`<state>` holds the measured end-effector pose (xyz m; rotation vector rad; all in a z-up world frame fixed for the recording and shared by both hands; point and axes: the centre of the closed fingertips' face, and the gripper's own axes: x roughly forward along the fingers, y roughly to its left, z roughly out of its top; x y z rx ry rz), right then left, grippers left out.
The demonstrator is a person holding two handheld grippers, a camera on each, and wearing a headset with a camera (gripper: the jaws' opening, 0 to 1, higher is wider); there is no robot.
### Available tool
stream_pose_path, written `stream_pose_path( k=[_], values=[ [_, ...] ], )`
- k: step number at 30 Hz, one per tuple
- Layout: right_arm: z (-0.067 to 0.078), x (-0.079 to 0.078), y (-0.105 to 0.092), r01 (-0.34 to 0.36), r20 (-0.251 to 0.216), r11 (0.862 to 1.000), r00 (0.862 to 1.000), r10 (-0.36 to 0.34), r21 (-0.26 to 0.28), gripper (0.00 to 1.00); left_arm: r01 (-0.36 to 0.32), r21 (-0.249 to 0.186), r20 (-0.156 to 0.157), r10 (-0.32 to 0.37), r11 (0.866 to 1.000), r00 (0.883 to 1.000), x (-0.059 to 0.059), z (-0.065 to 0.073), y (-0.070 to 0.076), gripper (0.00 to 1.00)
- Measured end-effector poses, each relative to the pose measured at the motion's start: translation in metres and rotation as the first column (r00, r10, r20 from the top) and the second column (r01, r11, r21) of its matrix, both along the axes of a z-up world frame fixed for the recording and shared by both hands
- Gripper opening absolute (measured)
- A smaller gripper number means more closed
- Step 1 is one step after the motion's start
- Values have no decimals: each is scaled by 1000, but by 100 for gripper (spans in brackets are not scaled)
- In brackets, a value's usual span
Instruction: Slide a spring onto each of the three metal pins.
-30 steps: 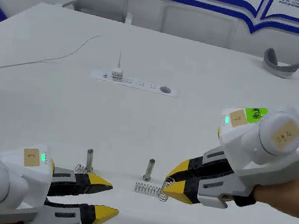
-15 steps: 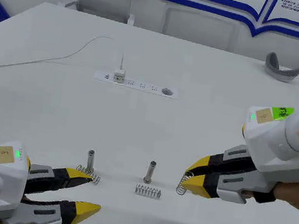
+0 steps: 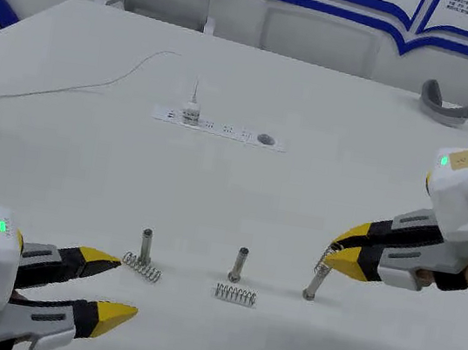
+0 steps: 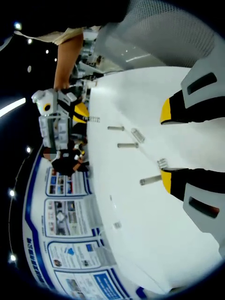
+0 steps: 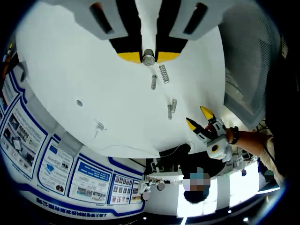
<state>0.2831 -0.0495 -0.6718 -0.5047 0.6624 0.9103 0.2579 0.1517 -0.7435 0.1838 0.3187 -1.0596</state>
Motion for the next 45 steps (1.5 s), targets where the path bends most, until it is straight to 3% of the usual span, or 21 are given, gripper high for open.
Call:
stream_pose_path(
  k=[6,17,45],
  values=[
    [-5,14,-18,69,-4,998,998,-69,6,12,-11,2,-4,11,1000,1000,2,-1,3,39],
    [-25,25,-25,130,-31,991,991,-129,40,12,-19,2,-8,19,1000,1000,3,-2,5,40],
    [-38,31,-24,160,-51,985,986,-157,60,12,-26,4,-19,26,1000,999,4,-5,8,39]
  ],
)
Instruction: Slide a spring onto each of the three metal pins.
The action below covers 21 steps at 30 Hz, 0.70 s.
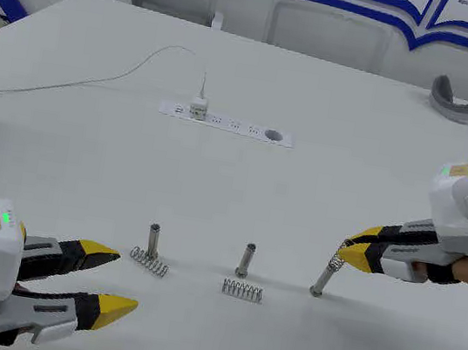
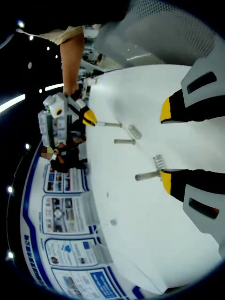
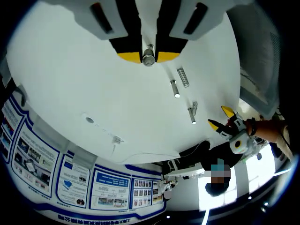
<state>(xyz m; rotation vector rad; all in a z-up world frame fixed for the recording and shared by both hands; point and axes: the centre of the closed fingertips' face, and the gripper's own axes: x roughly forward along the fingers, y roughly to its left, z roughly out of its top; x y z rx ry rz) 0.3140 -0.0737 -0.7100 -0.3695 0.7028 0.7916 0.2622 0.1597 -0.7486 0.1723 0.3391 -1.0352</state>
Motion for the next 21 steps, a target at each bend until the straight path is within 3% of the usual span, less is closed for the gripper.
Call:
stream_pose_path(
  k=[21],
  values=[
    [-24,1,2,11,-28,1000,1000,-11,-3,12,10,6,-3,-10,1000,1000,0,-1,-2,39]
  ],
)
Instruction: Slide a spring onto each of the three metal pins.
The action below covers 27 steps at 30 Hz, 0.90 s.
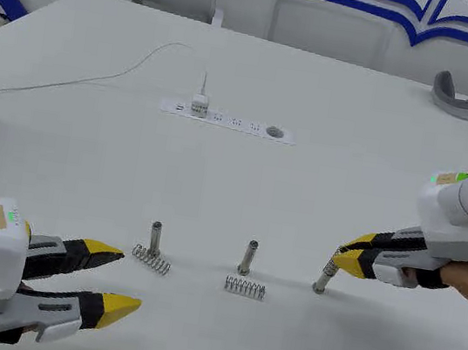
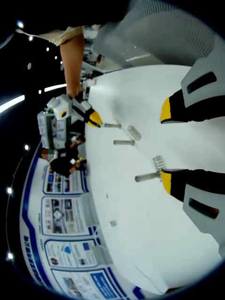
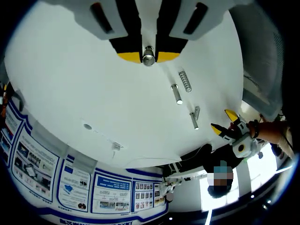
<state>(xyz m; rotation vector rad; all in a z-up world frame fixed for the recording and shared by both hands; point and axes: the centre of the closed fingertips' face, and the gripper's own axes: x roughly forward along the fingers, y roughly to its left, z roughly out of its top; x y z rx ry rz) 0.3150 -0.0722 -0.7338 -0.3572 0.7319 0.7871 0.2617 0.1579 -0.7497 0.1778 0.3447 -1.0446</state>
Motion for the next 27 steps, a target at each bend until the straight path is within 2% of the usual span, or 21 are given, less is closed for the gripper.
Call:
stream_pose_path(
  k=[27],
  values=[
    [-31,-1,-1,25,-39,1000,999,-26,-5,12,7,7,-4,-7,1000,1000,0,-1,-2,39]
  ],
)
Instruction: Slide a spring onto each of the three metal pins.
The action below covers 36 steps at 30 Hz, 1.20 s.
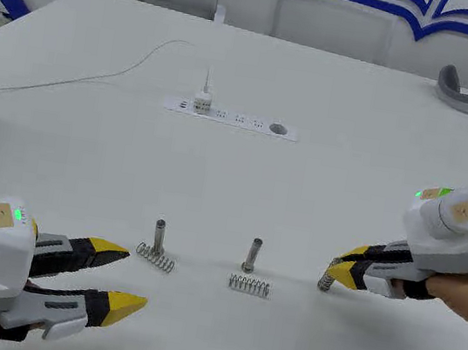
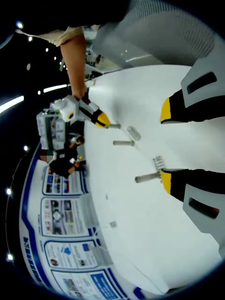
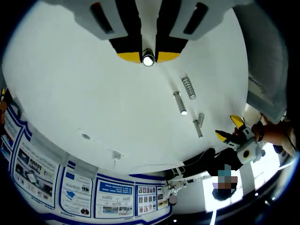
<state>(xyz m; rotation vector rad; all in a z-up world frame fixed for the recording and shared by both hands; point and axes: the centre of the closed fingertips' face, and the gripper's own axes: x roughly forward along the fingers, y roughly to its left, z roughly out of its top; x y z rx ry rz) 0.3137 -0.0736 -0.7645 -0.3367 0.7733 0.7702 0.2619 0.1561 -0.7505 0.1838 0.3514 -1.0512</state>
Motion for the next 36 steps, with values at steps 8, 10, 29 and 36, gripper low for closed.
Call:
stream_pose_path(
  k=[8,10,29,36],
  values=[
    [-2,3,-1,-1,5,1000,1000,1,1,12,-2,0,1,2,1000,1000,1,0,0,39],
    [-4,4,-1,-2,5,1000,1000,2,-2,12,-3,-2,0,3,1000,1000,1,0,0,39],
    [-11,-9,-10,10,3,1000,1000,-9,-19,16,6,-3,5,-6,1000,1000,0,2,-4,39],
    [-13,-19,-12,18,-4,1000,1000,-18,-15,16,7,-5,7,-7,1000,1000,0,3,-4,39]
  ],
)
